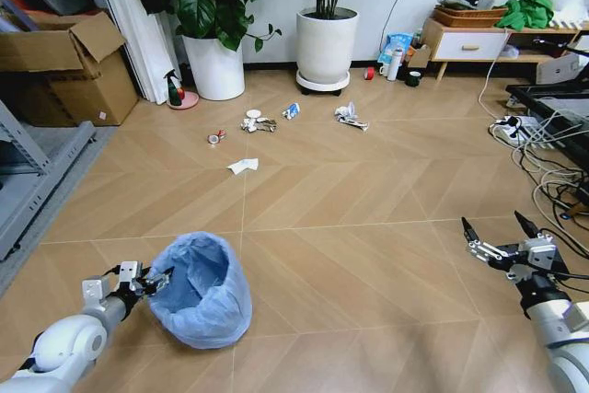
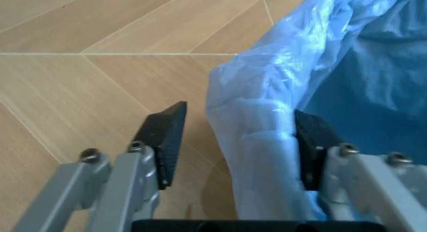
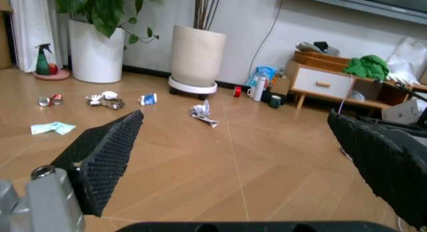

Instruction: Pick up the trash bin and place the garbage on the floor into it.

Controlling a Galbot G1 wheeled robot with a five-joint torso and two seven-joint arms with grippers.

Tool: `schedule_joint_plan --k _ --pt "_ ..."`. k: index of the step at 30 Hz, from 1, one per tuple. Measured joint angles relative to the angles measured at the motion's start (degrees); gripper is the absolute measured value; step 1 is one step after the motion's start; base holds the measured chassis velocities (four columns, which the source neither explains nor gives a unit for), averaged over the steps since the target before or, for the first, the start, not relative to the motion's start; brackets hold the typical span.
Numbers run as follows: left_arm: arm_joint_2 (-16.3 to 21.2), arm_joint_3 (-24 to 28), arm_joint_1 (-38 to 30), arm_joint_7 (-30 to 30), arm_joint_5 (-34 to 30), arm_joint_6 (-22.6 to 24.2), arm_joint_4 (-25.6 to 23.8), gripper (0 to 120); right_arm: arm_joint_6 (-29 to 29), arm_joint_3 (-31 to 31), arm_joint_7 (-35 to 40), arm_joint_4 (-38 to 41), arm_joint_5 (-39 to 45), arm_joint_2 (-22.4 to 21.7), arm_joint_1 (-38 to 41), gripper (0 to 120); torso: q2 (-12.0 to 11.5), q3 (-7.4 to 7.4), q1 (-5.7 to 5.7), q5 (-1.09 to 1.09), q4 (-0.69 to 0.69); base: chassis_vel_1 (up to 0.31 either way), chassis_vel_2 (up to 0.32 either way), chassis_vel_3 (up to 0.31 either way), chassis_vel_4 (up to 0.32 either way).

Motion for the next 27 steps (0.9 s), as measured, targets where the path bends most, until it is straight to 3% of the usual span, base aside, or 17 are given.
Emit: schedule_joint_plan --k 15,27 --pt "1.31 -1.41 1.97 0.47 -3.14 1.61 -3.57 0 -0.09 -0.88 0.01 -0.06 0.02 0.04 0.35 100 0.00 -0.01 0.00 0.04 0.00 0.000 0.000 0.000 0.000" --pt "-0.09 -1.81 2.78 0.45 -4.06 2.02 -4.08 0 0.79 -0.66 -0.21 -0.54 -0.29 0.08 -0.73 100 0.01 -0.01 0.00 0.05 0.00 0.000 0.000 0.000 0.000"
